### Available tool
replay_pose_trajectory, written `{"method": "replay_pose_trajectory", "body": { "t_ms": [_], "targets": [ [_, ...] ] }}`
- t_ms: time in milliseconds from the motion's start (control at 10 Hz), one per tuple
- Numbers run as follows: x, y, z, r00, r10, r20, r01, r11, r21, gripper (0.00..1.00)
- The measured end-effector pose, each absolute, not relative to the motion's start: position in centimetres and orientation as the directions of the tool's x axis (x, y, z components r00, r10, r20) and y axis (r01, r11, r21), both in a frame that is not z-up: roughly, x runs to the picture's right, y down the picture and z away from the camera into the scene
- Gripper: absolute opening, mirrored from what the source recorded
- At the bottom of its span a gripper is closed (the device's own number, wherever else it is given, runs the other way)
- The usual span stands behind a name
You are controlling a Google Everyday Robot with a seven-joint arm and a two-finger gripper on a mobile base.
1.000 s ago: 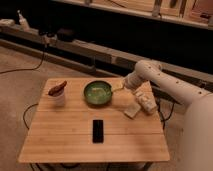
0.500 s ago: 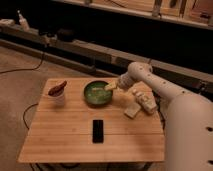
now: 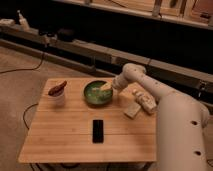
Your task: Pick up the ceramic bowl
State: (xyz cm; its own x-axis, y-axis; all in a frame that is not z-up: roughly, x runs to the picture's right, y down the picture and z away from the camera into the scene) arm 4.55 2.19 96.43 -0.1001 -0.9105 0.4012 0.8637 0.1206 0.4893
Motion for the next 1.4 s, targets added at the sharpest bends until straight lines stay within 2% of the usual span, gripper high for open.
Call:
{"method": "replay_pose_trajectory", "body": {
  "t_ms": [600,700,1000,1400],
  "targets": [
    [4.3,4.0,97.9,-0.127,-0.881,0.455,0.873,0.118,0.472,0.05],
    [4.7,4.3,98.2,-0.114,-0.872,0.476,0.881,0.132,0.454,0.01],
    [6.1,5.0,98.5,-0.074,-0.846,0.527,0.898,0.174,0.405,0.00],
    [7.3,1.9,95.8,-0.042,-0.857,0.513,0.882,0.209,0.422,0.00]
  ]
}}
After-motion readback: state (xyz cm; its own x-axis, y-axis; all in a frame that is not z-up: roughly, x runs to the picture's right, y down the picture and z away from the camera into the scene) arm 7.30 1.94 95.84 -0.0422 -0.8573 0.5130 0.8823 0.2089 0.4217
